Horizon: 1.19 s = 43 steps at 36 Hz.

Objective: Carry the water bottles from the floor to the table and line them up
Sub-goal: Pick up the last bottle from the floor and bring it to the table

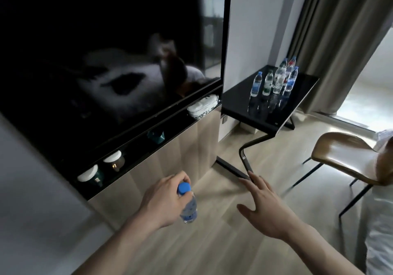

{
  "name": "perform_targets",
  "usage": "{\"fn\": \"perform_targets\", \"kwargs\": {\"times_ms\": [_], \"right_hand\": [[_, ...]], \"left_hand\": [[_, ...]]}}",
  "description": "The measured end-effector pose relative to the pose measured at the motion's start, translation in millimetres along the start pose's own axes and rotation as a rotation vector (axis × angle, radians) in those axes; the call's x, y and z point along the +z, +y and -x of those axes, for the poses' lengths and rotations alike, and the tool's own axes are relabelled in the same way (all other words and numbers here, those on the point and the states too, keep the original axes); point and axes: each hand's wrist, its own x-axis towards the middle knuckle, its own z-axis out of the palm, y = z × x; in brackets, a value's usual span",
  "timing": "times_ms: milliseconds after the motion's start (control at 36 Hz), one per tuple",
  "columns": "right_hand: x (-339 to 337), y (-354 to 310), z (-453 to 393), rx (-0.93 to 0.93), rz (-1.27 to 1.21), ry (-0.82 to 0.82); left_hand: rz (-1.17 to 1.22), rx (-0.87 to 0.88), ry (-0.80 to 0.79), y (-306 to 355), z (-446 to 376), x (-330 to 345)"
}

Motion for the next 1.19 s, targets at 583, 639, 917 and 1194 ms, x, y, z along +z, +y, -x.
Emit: {"fn": "perform_targets", "kwargs": {"times_ms": [583,639,917,1194], "right_hand": [[-152,234,-173,-0.061,0.022,-0.057],[-162,252,-193,-0.059,0.021,-0.044],[-221,341,-300,0.023,0.06,-0.043],[-277,420,-383,0.113,0.037,-0.02]], "left_hand": [[0.002,-0.061,0.114,158,-217,92],[-0.002,-0.052,0.104,165,-246,103],[0.056,-0.007,0.07,201,-407,161],[0.153,0.07,-0.005,260,-558,198]]}}
